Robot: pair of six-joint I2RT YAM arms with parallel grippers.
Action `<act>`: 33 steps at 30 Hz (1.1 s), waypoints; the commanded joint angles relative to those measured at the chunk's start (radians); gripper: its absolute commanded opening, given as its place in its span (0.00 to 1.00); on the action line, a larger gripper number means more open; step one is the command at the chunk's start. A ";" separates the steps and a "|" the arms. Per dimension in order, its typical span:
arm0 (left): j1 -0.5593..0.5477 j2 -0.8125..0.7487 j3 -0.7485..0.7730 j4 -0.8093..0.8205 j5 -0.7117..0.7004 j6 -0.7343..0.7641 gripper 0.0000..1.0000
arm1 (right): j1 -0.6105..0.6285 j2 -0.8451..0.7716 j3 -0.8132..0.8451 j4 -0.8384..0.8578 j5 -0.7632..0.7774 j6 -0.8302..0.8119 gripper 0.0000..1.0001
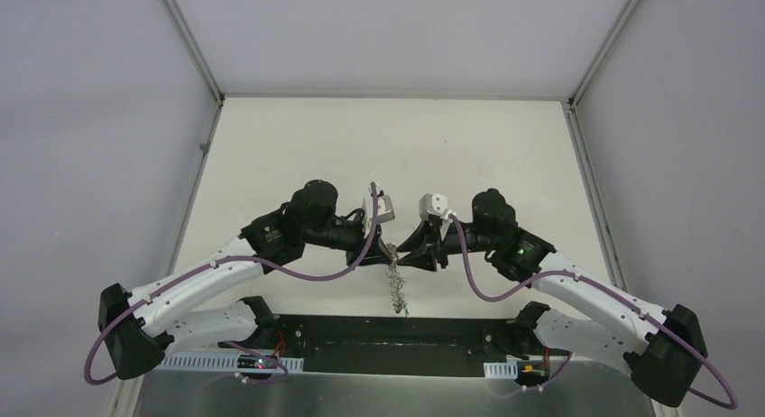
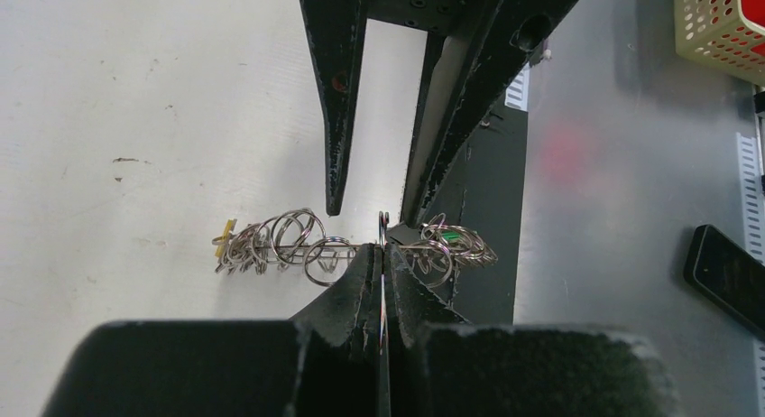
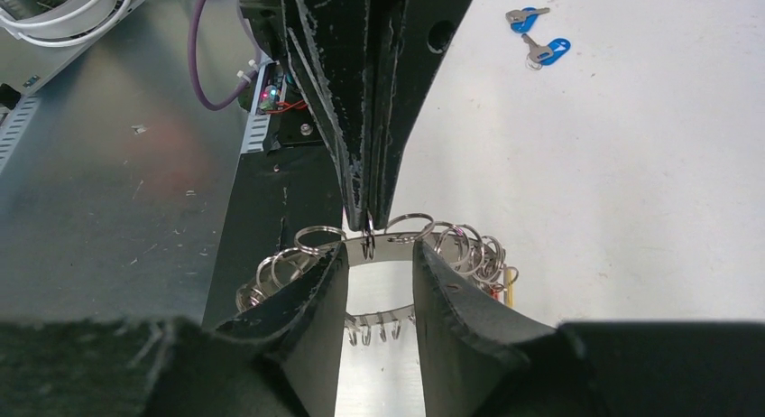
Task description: Put the keys on the keyring
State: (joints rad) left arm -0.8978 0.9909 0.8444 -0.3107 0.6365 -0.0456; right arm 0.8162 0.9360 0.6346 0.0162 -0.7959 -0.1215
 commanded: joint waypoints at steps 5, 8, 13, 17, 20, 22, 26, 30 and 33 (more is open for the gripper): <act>-0.008 -0.027 0.054 0.046 -0.003 -0.002 0.00 | 0.030 0.020 0.048 0.094 -0.028 0.023 0.35; -0.010 -0.025 0.054 0.047 -0.002 -0.002 0.00 | 0.035 0.032 0.051 0.102 -0.019 0.030 0.22; -0.008 -0.027 0.052 0.045 0.000 -0.005 0.00 | 0.038 0.057 0.063 0.105 -0.011 0.049 0.00; -0.009 -0.035 0.043 0.047 -0.006 -0.007 0.00 | 0.038 0.063 0.066 0.105 0.003 0.071 0.00; -0.009 -0.048 0.031 0.046 -0.014 -0.006 0.00 | 0.039 0.060 0.062 0.102 0.020 0.083 0.00; -0.008 -0.056 0.024 0.048 -0.021 -0.006 0.00 | 0.041 0.055 0.059 0.103 0.028 0.092 0.00; -0.009 -0.066 0.017 0.048 -0.027 -0.009 0.00 | 0.041 0.046 0.049 0.113 0.047 0.109 0.00; -0.009 -0.072 0.007 0.048 -0.045 -0.014 0.00 | 0.040 0.024 0.046 0.113 0.092 0.118 0.45; -0.009 -0.083 -0.011 0.047 -0.066 -0.009 0.00 | 0.040 -0.005 0.041 0.116 0.102 0.141 0.79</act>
State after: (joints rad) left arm -0.8978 0.9504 0.8417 -0.3359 0.5999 -0.0452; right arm 0.8497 0.9829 0.6468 0.0845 -0.7338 -0.0006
